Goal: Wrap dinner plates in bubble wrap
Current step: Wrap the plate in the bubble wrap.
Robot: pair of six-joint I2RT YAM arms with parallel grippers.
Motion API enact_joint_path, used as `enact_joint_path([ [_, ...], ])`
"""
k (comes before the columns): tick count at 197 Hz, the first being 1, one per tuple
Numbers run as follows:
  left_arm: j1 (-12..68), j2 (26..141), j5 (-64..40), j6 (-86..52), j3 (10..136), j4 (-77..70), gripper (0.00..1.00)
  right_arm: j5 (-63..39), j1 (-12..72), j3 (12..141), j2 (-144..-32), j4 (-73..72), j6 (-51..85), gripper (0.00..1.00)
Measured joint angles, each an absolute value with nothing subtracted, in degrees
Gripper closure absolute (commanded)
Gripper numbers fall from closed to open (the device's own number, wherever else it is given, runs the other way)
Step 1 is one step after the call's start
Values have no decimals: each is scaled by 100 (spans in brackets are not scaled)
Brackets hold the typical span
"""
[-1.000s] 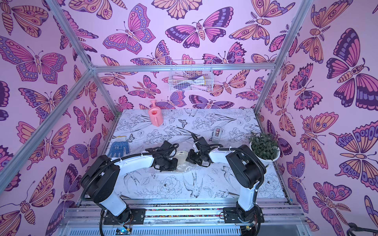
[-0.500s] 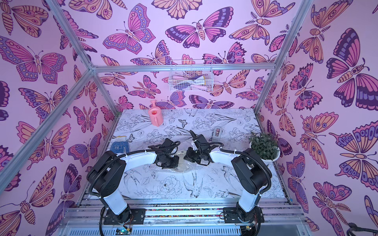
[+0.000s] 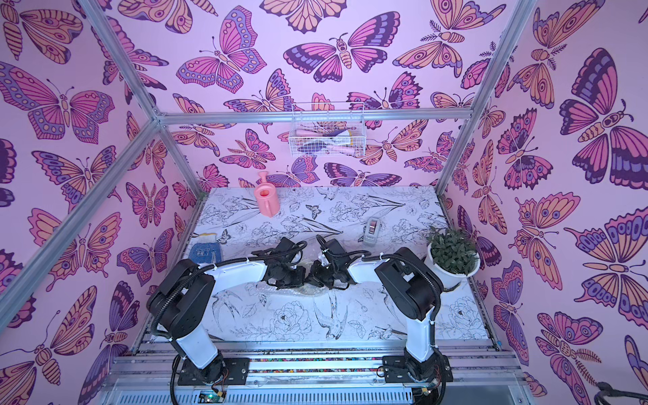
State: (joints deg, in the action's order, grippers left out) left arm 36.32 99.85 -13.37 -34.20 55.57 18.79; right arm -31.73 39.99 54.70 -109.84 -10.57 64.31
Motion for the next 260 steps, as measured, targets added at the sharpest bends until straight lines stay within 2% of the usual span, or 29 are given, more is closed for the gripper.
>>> enact_joint_path([
  [77,3358,9223,-1267,-3503,5588,2080,100,-3153,4016,5470,-10986,-1048,6226,100],
  [117,3304,9929,-1780,-3649,6233,1857,100,-3153,4016,5472,-10986,-1028,6143,100],
  [202,3330,10665,-1933,-3798,6272,1671,100,-3146,4016,5527,-10984,-878,6099,100],
  [209,3330,10669,-1933,-3798,6265,1653,100,-3135,4016,5535,-10982,-854,6080,93],
  [219,3330,10676,-1935,-3795,6265,1645,100,-3116,4016,5546,-10971,-799,6031,76],
  [227,3328,10685,-1903,-3791,6267,1627,100,-3138,4014,5548,-10927,-738,6007,68],
  [241,3269,10711,-1846,-3774,6287,1562,100,-3109,4010,5555,-10731,-548,5937,59],
  [260,3271,10711,-1831,-3732,6283,1542,100,-3070,3940,5548,-10377,-119,5815,54],
])
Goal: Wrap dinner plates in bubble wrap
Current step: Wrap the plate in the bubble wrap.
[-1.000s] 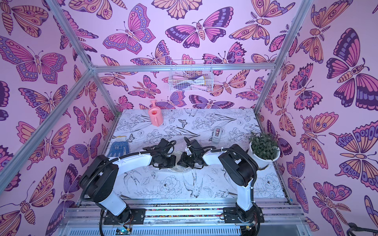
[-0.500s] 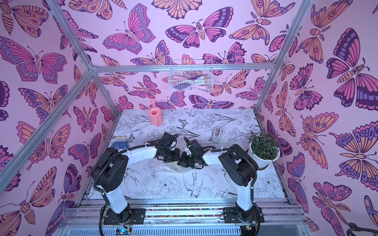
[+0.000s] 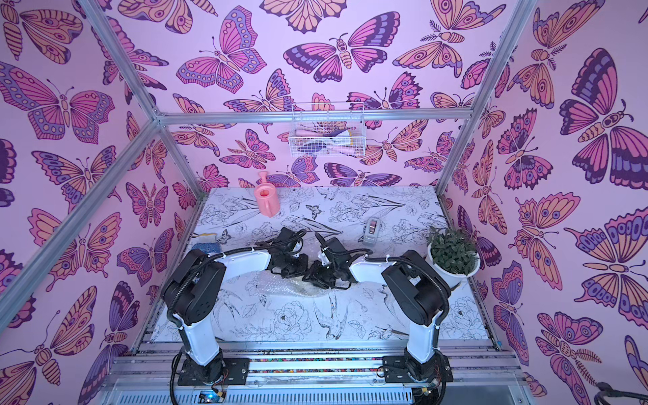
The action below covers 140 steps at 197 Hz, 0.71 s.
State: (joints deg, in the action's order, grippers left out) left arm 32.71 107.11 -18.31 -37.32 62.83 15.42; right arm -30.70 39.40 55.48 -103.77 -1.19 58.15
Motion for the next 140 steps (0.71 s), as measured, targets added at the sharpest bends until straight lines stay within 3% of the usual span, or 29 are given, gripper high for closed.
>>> enact_joint_path([
  [26,3301,10711,-1804,-3667,6278,1525,100,-3092,3514,5546,-9596,390,5572,53],
  [65,3315,10711,-1802,-3618,6276,1518,100,-3347,2180,5789,-9035,956,4849,50],
  [91,3319,10711,-1804,-3601,6276,1514,100,-3629,1623,6263,-9668,1269,4289,50],
  [140,3323,10700,-1806,-3579,6237,1474,100,-3723,1594,7592,-11382,1699,3500,48],
])
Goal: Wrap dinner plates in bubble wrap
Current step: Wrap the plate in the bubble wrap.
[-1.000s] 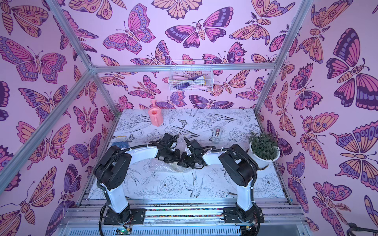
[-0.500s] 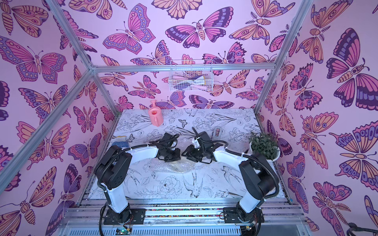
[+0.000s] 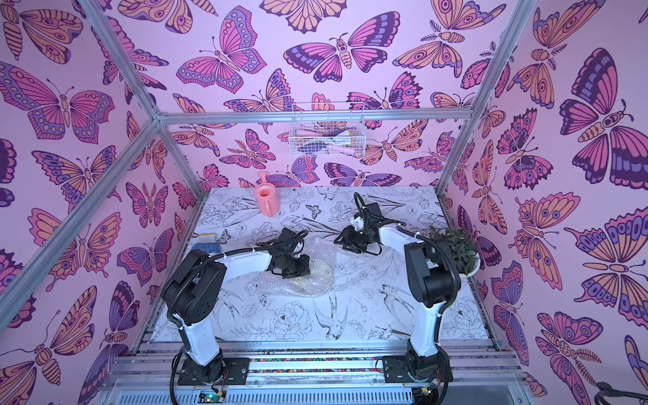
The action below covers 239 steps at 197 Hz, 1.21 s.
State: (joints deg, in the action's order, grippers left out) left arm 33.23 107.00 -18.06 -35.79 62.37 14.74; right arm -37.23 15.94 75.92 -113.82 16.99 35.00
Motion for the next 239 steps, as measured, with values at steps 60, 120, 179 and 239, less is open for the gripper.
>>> enact_joint_path([
  [60,3328,10672,-1806,-3581,6178,1396,100,-3885,1614,8628,-12376,1981,3153,50],
  [120,3330,10672,-1811,-3581,6178,1396,100,-4064,1737,8661,-12508,2093,3039,55],
  [179,3336,10672,-1813,-3581,6178,1396,100,-4134,1739,8656,-12523,2067,3063,94],
  [239,3341,10674,-1811,-3581,6178,1393,100,-3994,1894,8278,-11806,2082,3050,100],
])
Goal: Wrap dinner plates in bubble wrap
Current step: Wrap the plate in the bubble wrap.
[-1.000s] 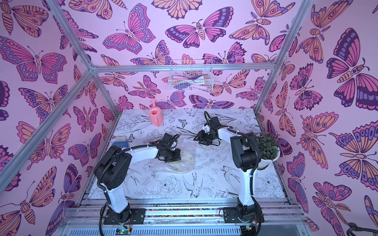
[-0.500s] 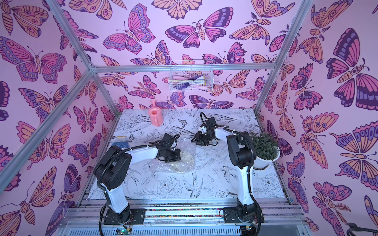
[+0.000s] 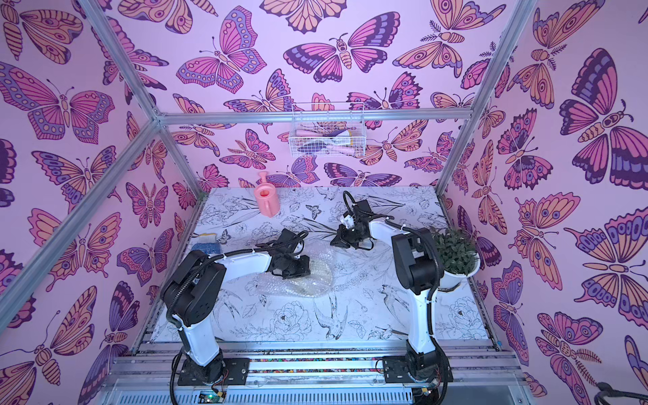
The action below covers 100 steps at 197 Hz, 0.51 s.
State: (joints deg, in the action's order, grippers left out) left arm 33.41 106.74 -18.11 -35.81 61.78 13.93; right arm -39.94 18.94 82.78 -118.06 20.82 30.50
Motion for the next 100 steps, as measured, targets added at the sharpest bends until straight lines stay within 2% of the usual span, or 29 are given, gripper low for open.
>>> enact_joint_path([
  [42,3341,10689,-1822,-3583,6187,1396,100,-3970,2591,7649,-10803,2082,3094,100],
  [100,3347,10689,-1828,-3607,6178,1393,100,-3924,3186,6676,-10746,1734,3295,100],
])
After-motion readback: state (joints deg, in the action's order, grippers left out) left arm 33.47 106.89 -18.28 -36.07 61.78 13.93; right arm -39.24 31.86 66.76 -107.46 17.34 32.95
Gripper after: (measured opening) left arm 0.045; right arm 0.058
